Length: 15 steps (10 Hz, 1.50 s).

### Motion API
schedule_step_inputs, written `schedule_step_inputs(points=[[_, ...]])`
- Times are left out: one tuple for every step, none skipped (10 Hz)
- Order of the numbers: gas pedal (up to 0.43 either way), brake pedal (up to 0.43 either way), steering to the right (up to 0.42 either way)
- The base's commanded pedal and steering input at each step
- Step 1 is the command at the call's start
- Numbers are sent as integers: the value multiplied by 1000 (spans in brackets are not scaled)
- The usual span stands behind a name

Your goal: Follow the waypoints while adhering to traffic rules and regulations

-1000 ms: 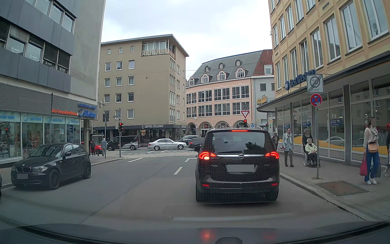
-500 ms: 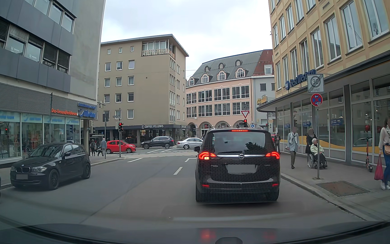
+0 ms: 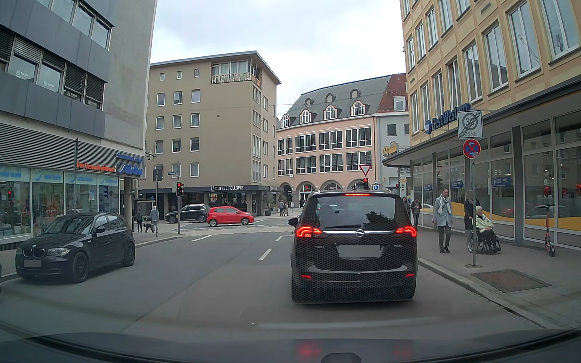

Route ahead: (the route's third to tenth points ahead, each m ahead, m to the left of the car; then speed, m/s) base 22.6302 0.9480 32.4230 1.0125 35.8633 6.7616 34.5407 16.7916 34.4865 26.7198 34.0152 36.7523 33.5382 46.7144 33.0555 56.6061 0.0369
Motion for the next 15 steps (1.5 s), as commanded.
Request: schedule_step_inputs(points=[[0, 171, -5], [0, 177, -6], [0, 177, -6], [0, 177, -6], [0, 177, -6], [0, 177, -6], [0, 177, -5], [0, 177, -6], [0, 183, -6], [0, 183, -6], [0, 183, -6], [0, 183, -6], [0, 183, -6], [0, 183, -6], [0, 183, -6]])
